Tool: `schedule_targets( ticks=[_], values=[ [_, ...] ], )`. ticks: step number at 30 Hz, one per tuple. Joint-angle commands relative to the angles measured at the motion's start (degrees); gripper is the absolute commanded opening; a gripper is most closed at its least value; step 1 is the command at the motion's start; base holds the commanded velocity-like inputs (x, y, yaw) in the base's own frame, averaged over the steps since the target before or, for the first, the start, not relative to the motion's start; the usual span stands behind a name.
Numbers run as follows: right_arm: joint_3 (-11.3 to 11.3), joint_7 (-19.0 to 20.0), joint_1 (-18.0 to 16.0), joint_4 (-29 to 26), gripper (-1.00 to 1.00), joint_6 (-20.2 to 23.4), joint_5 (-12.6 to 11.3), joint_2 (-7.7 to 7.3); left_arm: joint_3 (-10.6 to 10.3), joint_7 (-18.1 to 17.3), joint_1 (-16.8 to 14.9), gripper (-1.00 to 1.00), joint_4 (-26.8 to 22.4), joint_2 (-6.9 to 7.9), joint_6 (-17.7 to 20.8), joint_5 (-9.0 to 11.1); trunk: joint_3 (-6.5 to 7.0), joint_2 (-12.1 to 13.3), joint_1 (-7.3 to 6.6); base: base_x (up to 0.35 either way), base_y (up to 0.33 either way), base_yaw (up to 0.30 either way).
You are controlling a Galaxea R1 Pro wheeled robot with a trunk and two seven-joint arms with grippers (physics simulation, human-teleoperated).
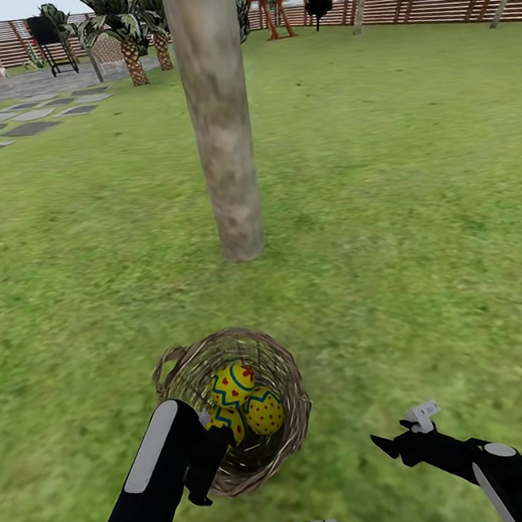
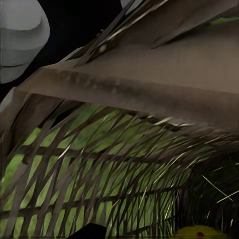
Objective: Take the three Easter eggs out of the wicker basket on the lawn in the garden, then place them on the lawn next to a single tree (choose any tree) so that all three eggs are next to the same tree and none are left in the basket.
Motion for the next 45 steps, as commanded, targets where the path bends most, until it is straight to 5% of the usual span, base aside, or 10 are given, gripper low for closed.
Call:
schedule_targets(
  ticks=[1, 7, 20, 26, 36, 45],
  values=[
    [-0.1, 0.3, 0.0, -0.1, 1.00, 0.4, 0.0, 0.01, 0.0, 0.3, 0.0, 1.00, -0.4, -0.01, 0.6, 0.1, -0.04, 0.0, -0.01, 0.000, 0.000, 0.000],
    [-0.1, 0.3, 0.0, 0.0, 1.00, 0.4, 0.1, 0.03, 0.0, 0.4, 0.0, 1.00, -1.0, -0.01, 0.6, 0.1, -0.04, 0.0, -0.01, -0.082, 0.000, 0.000],
    [-3.4, -0.2, -1.4, 2.6, 1.00, 0.8, 0.1, 4.22, -0.3, 0.5, 0.1, 1.00, -0.7, 0.71, 4.1, -0.1, -0.04, 0.0, -0.01, 0.000, 0.000, 0.000],
    [-5.3, -0.4, -1.4, 2.7, 1.00, 0.7, 0.4, 4.39, -0.4, 0.6, 0.1, 1.00, -1.6, 0.70, 5.3, 0.0, -0.04, 0.0, -0.01, 0.000, 0.000, 0.000],
    [-5.4, -1.1, -1.4, 3.6, 1.00, 0.7, 0.5, 4.50, -3.7, 1.2, 0.1, 1.00, -6.0, 0.71, 5.5, 0.1, -0.04, 0.0, -0.01, 0.000, 0.000, 0.000],
    [-5.3, -1.4, -1.4, 4.9, 1.00, 0.7, 0.6, 4.50, -4.0, 2.5, 0.1, 1.00, -8.0, 0.78, 5.5, 0.2, -0.04, 0.0, -0.01, 0.000, 0.000, 0.000]
  ],
)
